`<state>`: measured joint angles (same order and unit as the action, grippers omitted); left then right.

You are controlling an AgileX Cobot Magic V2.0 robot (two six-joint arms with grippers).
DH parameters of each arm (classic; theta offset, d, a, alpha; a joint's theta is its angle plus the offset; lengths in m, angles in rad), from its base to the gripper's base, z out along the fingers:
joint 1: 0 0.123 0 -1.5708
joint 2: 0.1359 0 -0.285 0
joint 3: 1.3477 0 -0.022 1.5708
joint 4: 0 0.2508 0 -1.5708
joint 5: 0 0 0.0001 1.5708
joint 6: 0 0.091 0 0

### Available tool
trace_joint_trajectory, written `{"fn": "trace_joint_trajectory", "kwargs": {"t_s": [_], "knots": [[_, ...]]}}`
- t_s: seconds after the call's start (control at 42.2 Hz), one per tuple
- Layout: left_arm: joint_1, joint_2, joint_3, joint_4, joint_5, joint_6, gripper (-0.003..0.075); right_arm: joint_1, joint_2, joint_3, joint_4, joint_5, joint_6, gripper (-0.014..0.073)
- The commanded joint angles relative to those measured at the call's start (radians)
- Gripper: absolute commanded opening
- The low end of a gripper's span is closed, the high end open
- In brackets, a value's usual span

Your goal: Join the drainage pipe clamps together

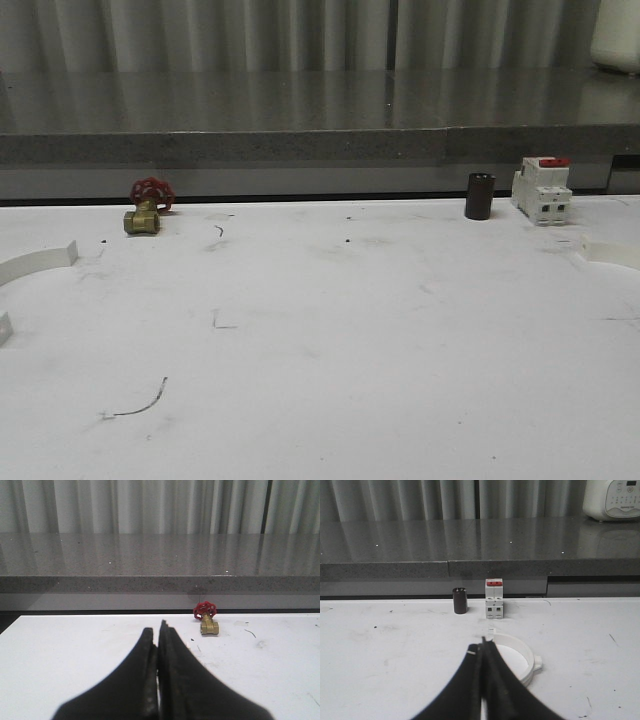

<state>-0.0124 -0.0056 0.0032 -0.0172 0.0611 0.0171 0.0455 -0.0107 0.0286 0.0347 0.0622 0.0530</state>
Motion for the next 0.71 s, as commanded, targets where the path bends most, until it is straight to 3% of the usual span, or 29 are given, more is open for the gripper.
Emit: {"fn": "trace_joint_trajectory", "kwargs": {"t_s": [0.0,0.687], "knots": [[-0.007,-0.009,0.024,-0.009,-0.083,-0.003,-0.0020,-0.005,-0.016,-0.005,-0.010,-0.083,-0.008,-0.0069],[-0.007,-0.009,0.024,-0.009,-0.116,-0.003,-0.0020,-0.005,-0.016,-0.006,-0.010,-0.092,-0.008,-0.0069]]}}
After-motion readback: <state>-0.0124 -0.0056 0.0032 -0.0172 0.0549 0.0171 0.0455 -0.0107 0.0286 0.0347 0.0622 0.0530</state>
